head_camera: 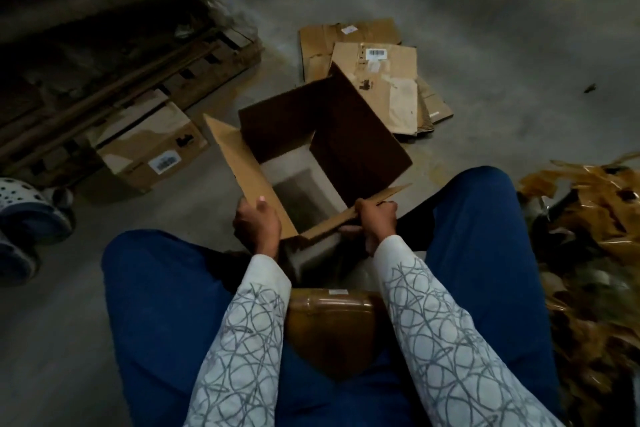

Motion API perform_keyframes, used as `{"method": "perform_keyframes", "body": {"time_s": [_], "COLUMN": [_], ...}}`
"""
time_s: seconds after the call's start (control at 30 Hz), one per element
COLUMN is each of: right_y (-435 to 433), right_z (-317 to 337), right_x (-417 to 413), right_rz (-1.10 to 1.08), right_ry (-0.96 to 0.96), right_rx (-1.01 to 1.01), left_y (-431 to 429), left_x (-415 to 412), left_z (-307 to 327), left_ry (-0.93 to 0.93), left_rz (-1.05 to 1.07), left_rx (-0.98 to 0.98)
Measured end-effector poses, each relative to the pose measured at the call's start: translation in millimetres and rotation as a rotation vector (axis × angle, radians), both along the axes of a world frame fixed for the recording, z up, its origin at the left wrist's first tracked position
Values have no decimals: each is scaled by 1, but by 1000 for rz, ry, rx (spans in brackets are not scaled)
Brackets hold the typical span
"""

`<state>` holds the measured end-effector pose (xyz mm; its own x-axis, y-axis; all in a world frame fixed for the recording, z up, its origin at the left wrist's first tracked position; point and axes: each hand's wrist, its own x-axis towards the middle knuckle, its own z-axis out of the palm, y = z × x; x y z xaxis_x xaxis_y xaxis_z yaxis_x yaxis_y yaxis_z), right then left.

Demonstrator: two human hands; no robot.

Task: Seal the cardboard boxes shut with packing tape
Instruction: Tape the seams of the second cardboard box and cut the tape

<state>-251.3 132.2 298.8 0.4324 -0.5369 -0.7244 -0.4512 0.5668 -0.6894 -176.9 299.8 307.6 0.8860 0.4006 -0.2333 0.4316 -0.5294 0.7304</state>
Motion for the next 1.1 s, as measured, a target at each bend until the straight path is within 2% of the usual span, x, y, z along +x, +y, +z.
{"method": "perform_keyframes", "body": {"time_s": [0.1,0.23,0.3,0.43,0.5,0.6,0.7,0.8,0.93,1.1], "right_y": [7,24,31,44,48,53,60,61,51,47], "right_z": [-1,7,-1,-28,-40,-68,-96,-99,-96,-109], "right_x": [0,4,8,11,9,2,-7,-5,-1,0], "right_rz": [-64,14,107,451,770,1356,1653,1610,1489,1512], "right_ry": [-123,-180,-208,-210,-152,69,169,184,188,340], "right_rx": [252,352,316,52,-177,-561,-754,-714,-824,-819], "left_y": [11,20,22,27,29,26,23,24,27,27], "left_x": [2,-1,0,3,3,-2,-6,-5,-7,-2], "left_z": [-7,-13,-15,-23,-29,-34,-35,-35,-38,-42], "left_ry": [74,118,112,142,158,157,120,124,136,149], "left_rz": [33,73,82,97,97,226,400,427,432,451], "left_rx": [-28,-75,-91,-75,-66,-193,-350,-390,-417,-448]}}
